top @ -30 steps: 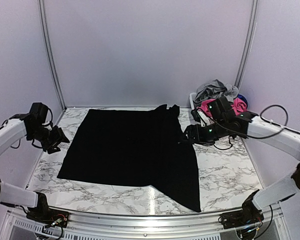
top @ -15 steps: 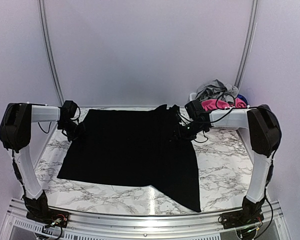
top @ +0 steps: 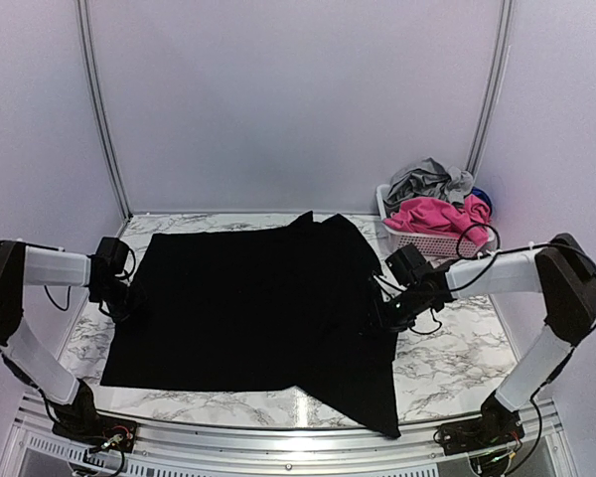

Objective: Fold and stack the mixed laundry pile
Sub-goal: Adjust the flattened T-shirt at the center of the board.

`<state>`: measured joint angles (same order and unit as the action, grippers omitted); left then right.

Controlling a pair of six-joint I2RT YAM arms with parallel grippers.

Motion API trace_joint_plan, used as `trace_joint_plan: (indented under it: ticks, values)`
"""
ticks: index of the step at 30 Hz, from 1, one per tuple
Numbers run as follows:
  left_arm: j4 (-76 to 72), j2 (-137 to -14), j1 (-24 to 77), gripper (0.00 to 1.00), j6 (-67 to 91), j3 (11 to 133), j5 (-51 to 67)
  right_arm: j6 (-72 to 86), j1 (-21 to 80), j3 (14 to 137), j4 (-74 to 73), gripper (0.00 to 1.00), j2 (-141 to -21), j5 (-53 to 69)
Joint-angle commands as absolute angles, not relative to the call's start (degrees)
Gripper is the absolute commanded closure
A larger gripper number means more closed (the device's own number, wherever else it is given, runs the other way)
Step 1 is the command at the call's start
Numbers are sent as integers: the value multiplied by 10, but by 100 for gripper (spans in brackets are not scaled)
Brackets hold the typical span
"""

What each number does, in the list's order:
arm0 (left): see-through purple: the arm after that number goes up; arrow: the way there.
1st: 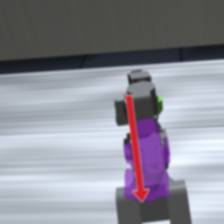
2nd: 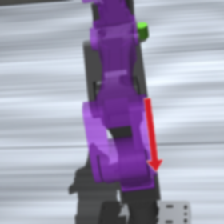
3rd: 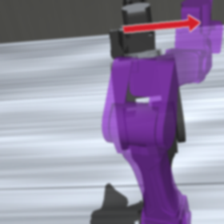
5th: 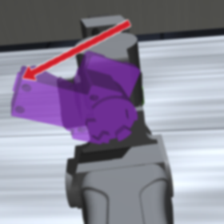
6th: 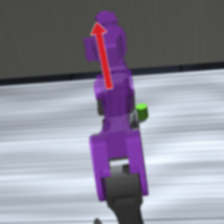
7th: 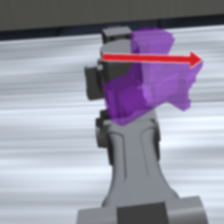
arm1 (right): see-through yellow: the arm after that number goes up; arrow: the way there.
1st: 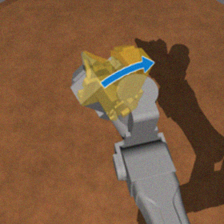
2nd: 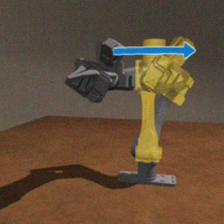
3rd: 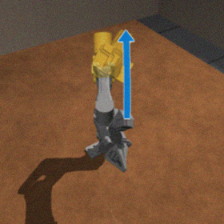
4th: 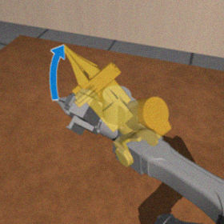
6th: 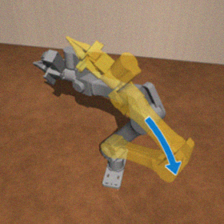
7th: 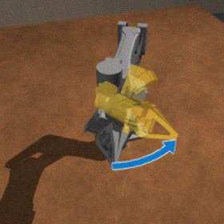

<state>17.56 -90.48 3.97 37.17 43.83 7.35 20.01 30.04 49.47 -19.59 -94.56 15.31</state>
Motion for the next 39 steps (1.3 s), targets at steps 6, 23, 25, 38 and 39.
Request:
trace_joint_plan:
  ticks: [6,23,25,38,39]
  values:
    - [301,-817,36,75,371,360,38,283,386,427,-290,51,-818,178]
    - [327,-1120,37,71,254,814,31,110,283,973,-265,51,-1228,83]
    - [336,-1171,37,74,245,861,25,112,269,1014,-276,53,-1270,72]
    - [425,-1398,20,85,228,1129,-23,70,186,1218,-304,51,-1466,-15]
    - [425,-1418,17,84,224,1167,-15,69,183,1256,-307,50,-1483,-12]
